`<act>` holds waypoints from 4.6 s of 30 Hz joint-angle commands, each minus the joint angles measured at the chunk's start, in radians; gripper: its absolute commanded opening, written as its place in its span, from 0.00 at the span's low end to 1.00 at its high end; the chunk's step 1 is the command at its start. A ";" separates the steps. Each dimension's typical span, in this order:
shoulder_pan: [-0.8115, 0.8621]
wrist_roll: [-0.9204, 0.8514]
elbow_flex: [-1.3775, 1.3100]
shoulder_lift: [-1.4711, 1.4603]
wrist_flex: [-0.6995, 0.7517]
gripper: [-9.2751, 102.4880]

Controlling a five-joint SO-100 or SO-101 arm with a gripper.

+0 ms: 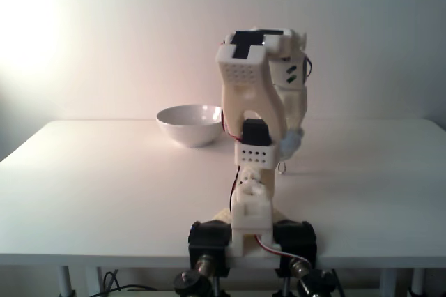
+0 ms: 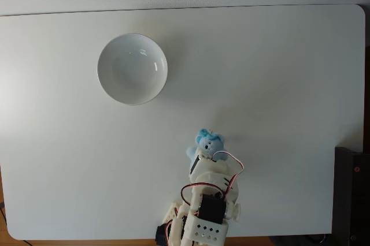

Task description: Grasp a skyblue doll and put it into the bowl.

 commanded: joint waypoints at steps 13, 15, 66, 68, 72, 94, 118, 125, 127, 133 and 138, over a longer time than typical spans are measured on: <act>-0.012 0.011 -0.367 -0.002 0.183 0.09; -0.012 0.011 -0.399 -0.003 0.189 0.09; -0.454 -0.003 -1.305 -0.799 0.181 0.09; -0.469 -0.003 -1.336 -0.836 0.179 0.09; -0.486 -0.003 -1.397 -0.908 0.178 0.09; -0.563 -0.057 -1.821 -1.305 0.175 0.09; -0.575 -0.089 -1.930 -1.404 0.189 0.09; -0.569 -0.089 -1.939 -1.404 0.175 0.10; -0.555 -0.089 -1.936 -1.404 0.175 0.13; -0.545 -0.089 -1.944 -1.450 0.175 0.33; -0.545 -0.089 -1.944 -1.459 0.176 0.52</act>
